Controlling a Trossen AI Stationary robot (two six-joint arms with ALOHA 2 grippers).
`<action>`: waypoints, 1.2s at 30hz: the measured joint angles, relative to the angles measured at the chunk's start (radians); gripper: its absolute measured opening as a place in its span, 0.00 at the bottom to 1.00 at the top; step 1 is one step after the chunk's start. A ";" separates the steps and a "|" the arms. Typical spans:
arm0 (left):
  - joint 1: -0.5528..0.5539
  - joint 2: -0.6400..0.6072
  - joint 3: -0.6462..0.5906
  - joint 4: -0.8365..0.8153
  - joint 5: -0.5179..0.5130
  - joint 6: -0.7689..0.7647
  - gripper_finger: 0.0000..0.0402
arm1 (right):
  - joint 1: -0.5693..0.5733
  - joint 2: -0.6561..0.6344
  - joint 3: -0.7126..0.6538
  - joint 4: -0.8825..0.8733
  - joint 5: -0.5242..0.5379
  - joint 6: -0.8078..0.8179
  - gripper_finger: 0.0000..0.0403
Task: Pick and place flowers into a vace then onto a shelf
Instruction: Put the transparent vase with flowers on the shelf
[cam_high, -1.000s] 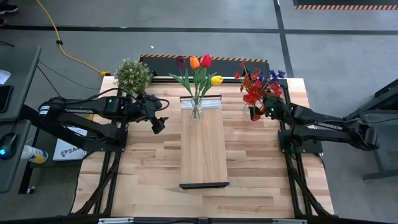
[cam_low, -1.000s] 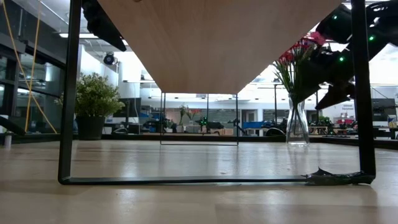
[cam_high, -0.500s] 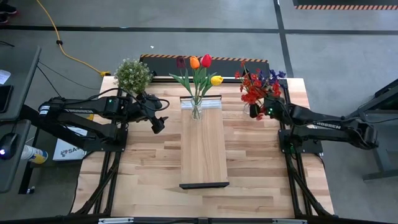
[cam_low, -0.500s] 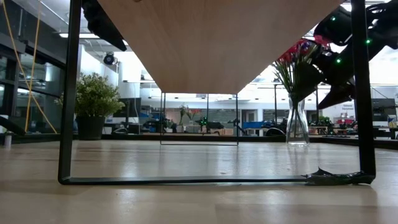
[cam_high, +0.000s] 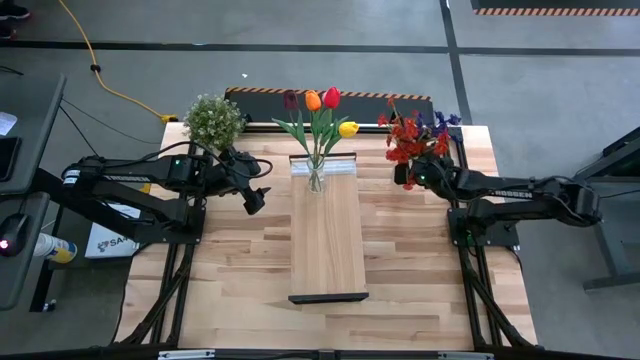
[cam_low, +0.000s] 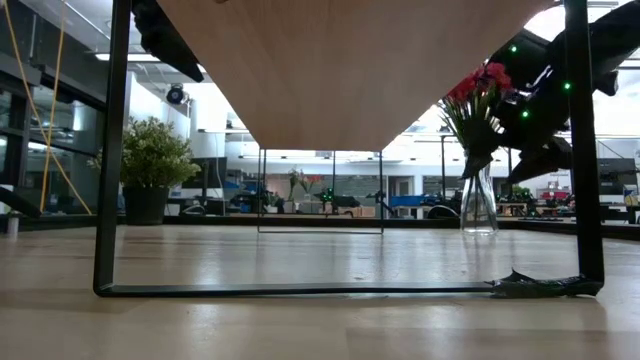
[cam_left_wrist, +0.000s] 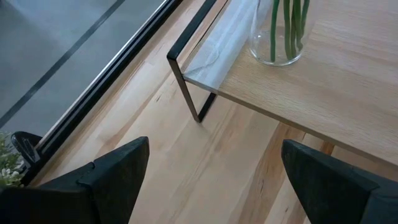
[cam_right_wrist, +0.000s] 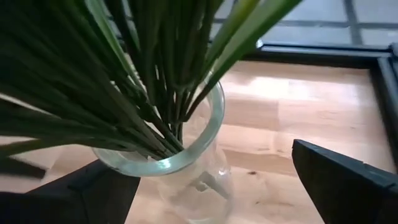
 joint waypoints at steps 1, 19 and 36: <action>0.000 0.000 0.000 0.000 0.000 0.000 0.99 | 0.000 0.008 0.000 0.004 0.016 0.007 0.98; 0.000 0.000 0.000 -0.001 0.001 0.003 0.99 | 0.000 0.160 0.000 0.200 0.067 -0.035 0.98; 0.000 0.000 0.000 -0.001 0.005 0.003 0.99 | -0.003 0.236 0.000 0.246 0.160 -0.055 0.99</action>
